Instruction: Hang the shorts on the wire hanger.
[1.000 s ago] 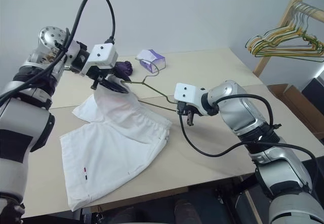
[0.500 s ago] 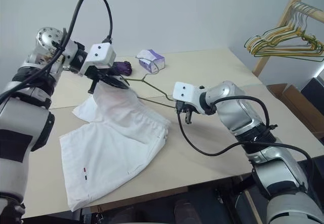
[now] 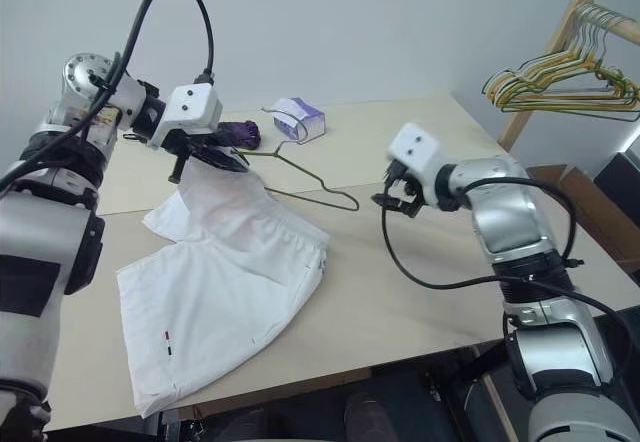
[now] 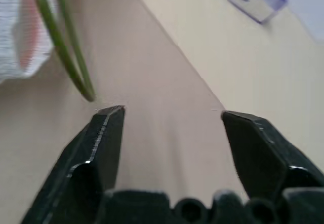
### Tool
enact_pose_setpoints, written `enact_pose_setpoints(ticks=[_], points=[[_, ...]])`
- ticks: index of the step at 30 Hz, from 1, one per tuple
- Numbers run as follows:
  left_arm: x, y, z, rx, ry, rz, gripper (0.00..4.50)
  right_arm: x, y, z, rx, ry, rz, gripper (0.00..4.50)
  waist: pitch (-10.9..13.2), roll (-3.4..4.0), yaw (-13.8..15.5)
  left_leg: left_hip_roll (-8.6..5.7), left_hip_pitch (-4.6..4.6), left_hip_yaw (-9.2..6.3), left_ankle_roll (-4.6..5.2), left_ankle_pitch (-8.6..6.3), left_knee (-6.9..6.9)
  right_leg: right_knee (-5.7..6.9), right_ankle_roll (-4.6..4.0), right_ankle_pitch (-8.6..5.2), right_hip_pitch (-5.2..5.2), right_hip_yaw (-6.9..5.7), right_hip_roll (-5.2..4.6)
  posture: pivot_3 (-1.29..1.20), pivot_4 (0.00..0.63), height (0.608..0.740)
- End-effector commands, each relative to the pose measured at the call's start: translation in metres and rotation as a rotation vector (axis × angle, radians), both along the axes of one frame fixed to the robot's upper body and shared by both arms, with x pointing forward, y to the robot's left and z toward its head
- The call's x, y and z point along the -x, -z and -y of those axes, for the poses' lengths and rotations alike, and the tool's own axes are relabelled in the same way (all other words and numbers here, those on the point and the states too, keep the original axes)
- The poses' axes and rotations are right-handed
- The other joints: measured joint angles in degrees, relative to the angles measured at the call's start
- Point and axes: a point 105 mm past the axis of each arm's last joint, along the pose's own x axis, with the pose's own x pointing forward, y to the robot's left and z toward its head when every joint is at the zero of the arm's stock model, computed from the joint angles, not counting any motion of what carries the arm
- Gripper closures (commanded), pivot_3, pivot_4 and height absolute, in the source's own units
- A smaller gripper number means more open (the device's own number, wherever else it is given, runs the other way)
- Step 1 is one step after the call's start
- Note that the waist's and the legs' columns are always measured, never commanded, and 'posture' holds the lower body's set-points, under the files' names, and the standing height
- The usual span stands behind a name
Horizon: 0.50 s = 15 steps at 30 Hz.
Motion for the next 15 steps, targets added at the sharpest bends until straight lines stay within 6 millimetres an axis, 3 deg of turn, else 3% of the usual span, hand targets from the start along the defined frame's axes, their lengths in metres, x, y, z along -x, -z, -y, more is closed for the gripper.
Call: enact_pose_setpoints(ticks=[1, 4, 7, 10, 15], points=[[-0.004, -0.016, 0.000, 0.026, -0.020, 0.073, 4.46, 0.016, -0.037, 0.022, -0.200, 0.054, 0.099, 0.16, 0.00, 0.00, 0.06, 0.00, 0.00, -0.02, 0.00, 0.00, 0.00, 0.01, 0.00, 0.00, 0.00, 0.00, 0.00, -0.21, 0.000, 0.740], [-0.006, -0.018, -0.001, 0.036, -0.039, 0.093, 4.46, 0.037, -0.036, 0.029, -0.347, 0.061, 0.094, 0.16, 0.00, -0.01, 0.13, -0.01, -0.01, -0.12, 0.02, -0.01, -0.02, 0.00, 0.01, 0.00, 0.05, -0.07, 0.00, -0.21, 0.000, 0.740], [-0.007, -0.021, -0.003, 0.054, -0.051, 0.104, 4.46, 0.055, -0.003, 0.018, -0.512, 0.093, -0.151, 0.16, -0.01, -0.02, -0.33, 0.00, 0.04, -0.13, 0.02, -0.01, 0.01, 0.03, 0.01, 0.00, 0.11, -0.06, 0.01, -0.22, 0.000, 0.740], [-0.007, -0.024, -0.004, 0.074, -0.056, 0.111, 4.46, 0.067, 0.028, -0.007, -0.637, 0.131, -0.345, 0.16, -0.02, -0.01, -1.14, 0.01, 0.21, -0.14, 0.02, -0.01, 0.02, 0.09, 0.00, 0.00, 0.21, -0.02, 0.02, -0.22, 0.000, 0.740], [-0.007, -0.024, -0.006, 0.083, -0.061, 0.112, 4.46, 0.074, 0.050, -0.058, -0.739, 0.124, -0.502, 0.16, 0.00, 0.02, -2.10, -0.01, 0.17, -0.16, 0.02, -0.01, -0.06, 0.10, 0.00, -0.01, 0.11, 0.04, 0.03, -0.21, 0.000, 0.740]])
